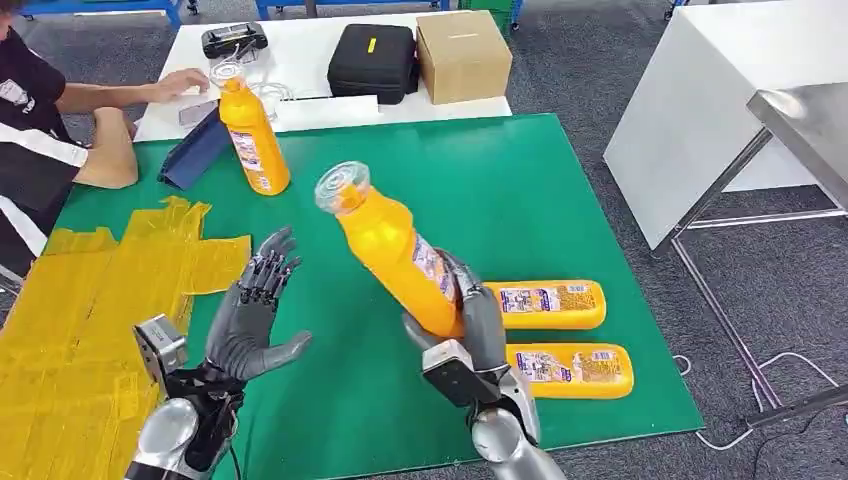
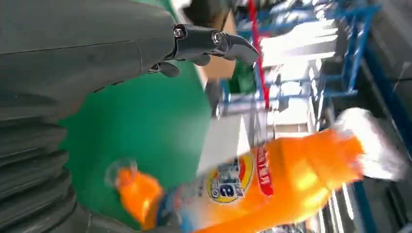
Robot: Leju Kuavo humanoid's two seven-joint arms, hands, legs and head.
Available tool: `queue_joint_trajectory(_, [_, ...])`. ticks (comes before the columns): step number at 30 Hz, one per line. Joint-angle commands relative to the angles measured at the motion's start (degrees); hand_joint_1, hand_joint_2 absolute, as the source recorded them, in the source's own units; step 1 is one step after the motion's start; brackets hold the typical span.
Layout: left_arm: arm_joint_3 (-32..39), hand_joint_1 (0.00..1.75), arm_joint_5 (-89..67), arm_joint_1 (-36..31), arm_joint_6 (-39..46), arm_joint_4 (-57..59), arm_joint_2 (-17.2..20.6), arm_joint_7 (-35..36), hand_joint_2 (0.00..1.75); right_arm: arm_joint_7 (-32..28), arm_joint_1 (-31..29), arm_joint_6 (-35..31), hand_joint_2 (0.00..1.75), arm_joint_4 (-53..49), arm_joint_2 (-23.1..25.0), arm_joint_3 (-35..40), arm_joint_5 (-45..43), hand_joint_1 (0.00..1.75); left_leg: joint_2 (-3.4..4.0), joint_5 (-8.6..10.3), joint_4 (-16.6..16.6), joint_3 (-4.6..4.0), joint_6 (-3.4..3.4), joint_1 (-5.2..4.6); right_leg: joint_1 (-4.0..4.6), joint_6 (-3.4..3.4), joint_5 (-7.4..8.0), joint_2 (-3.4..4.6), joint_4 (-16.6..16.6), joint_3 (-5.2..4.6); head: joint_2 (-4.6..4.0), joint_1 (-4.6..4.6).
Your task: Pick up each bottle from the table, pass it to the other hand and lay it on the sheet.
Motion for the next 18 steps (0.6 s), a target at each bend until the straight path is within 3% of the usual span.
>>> queue_joint_trajectory(1, [-2.7, 0.0, 6.0, -5.9, -2.4, 11.2, 2.1, 1.8, 1.75, -1.0, -5.4, 1.2, 1.75, 10.1, 0.5, 7.2, -1.7, 1.75, -0.1, -0.05, -0.1, 0.27, -0.04, 0.04, 0.04, -0.08, -0.07, -0.05, -0.1, 0.27, 0.0, 0.0])
queue_joint_trajectory(18, [-3.6, 0.0, 6.9, -6.2, -2.4, 11.2, 2.2, 2.0, 1.75, -0.8, -6.1, 1.1, 1.75, 11.8, 0.3, 8.4, -1.2, 1.75, -0.14, -0.12, 0.0, 0.3, -0.05, 0.06, 0.06, -0.1, -0.14, -0.06, 0.0, 0.33, 0.0, 0.0])
